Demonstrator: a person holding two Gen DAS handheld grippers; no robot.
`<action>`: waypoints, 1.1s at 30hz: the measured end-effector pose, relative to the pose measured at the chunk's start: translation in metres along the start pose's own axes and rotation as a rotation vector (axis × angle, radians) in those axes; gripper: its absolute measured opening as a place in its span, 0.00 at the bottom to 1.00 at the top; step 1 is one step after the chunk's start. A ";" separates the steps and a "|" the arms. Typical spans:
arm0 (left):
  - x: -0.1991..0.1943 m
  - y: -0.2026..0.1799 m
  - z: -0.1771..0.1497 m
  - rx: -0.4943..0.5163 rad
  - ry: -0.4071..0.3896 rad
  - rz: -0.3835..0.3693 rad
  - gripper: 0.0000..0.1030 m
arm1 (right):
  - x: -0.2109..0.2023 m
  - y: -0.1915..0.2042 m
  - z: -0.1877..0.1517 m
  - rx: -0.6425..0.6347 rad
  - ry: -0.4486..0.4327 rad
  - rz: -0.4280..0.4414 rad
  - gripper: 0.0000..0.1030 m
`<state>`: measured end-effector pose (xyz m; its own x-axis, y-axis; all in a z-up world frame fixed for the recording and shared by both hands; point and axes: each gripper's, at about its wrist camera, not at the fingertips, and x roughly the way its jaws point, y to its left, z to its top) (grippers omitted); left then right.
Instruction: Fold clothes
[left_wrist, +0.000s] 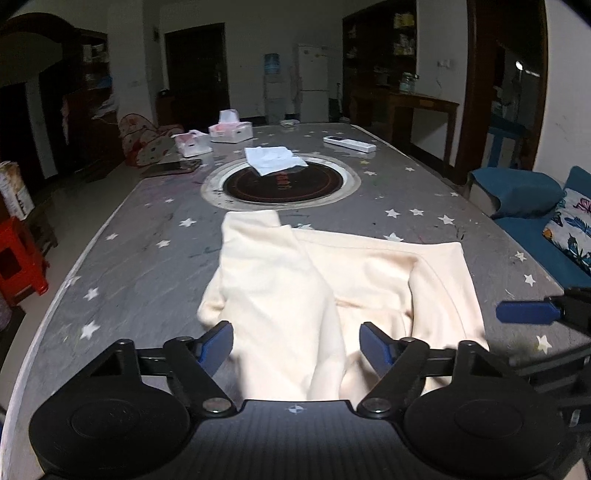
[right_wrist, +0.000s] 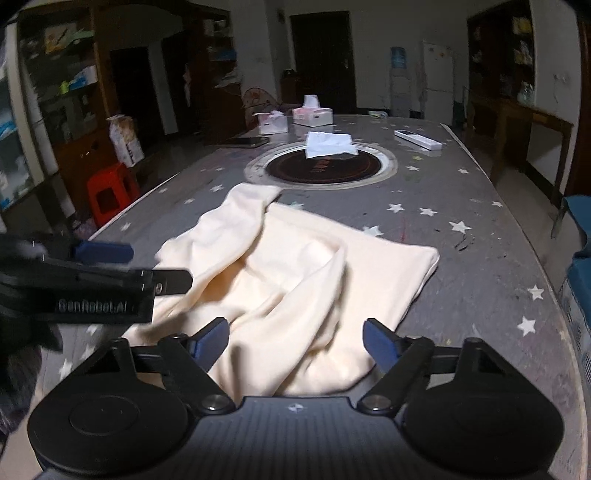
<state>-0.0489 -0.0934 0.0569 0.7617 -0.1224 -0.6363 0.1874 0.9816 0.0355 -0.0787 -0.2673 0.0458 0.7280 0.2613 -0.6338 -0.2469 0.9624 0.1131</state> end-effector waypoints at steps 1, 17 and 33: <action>0.005 -0.001 0.002 0.009 0.004 -0.006 0.73 | 0.004 -0.005 0.005 0.009 0.003 -0.003 0.72; 0.044 0.014 0.008 0.049 0.065 -0.089 0.08 | 0.095 -0.032 0.057 -0.020 0.113 -0.014 0.36; -0.023 0.092 -0.021 -0.148 -0.024 0.029 0.03 | 0.036 -0.037 0.042 -0.060 -0.010 -0.061 0.03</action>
